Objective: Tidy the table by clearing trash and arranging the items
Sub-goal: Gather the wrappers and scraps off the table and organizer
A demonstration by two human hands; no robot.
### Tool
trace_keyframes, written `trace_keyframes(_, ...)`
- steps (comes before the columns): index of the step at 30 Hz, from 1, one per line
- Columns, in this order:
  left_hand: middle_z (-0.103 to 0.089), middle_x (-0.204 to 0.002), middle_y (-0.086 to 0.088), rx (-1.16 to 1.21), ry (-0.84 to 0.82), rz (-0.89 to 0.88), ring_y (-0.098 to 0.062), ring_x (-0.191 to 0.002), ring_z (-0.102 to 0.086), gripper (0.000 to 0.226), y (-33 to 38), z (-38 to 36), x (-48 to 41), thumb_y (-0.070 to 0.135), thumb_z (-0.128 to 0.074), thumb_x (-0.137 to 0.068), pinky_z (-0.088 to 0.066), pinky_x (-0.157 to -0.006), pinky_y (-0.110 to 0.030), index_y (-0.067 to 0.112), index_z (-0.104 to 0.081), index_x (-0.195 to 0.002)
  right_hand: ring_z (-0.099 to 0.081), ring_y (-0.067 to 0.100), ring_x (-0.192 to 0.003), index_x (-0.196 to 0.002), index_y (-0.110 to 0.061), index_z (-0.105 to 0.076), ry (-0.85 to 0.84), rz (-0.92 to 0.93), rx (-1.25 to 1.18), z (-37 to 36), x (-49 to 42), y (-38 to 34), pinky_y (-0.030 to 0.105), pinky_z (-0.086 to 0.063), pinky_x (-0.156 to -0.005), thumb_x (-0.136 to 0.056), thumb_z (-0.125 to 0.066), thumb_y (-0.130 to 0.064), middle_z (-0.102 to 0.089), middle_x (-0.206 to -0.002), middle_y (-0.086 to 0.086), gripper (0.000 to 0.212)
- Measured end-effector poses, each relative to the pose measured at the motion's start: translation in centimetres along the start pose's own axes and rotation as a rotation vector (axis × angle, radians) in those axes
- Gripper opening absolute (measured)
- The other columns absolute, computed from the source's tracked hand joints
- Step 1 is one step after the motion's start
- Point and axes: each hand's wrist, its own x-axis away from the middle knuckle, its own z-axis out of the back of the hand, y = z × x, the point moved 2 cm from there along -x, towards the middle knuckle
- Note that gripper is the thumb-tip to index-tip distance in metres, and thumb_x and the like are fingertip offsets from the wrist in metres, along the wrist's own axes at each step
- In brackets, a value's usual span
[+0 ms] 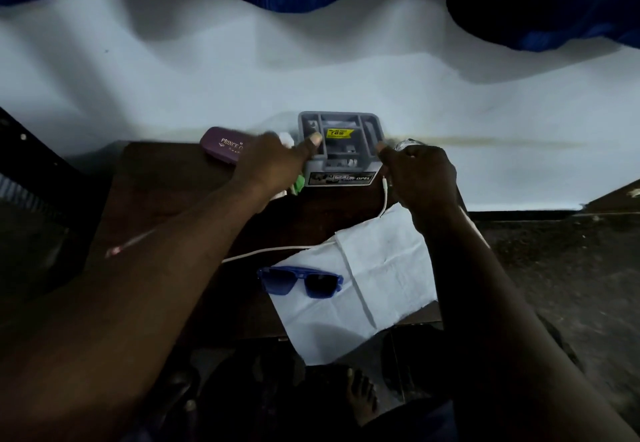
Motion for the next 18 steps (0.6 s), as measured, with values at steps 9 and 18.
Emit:
trace_keyframes(9, -0.073, -0.074, -0.020, 0.186, -0.208, 0.134, -0.031, -0.057, -0.071, 0.036, 0.2, -1.0, 0.9, 0.035, -0.063, -0.065, -0.057, -0.048, -0.040, 0.004, -0.071, -0.083, -0.069, 0.039, -0.074, -0.078, 0.002, -0.069, -0.054, -0.057, -0.031, 0.2, -0.8, 0.7, 0.052, -0.057, -0.075, -0.083, -0.057, -0.013, -0.067, -0.072, 0.016, 0.020)
trace_keyframes(18, -0.069, -0.067, 0.002, 0.226, -0.028, 0.033, -0.014, -0.049, -0.064, 0.022, -0.3, 0.2, 0.8, 0.036, -0.068, -0.075, -0.046, -0.044, -0.026, 0.017, -0.063, -0.086, -0.074, 0.016, -0.087, -0.085, -0.026, -0.083, -0.060, 0.058, -0.101, 1.1, 0.5, -0.9, 0.040, -0.059, -0.090, -0.082, -0.065, -0.024, -0.079, -0.083, -0.005, 0.018)
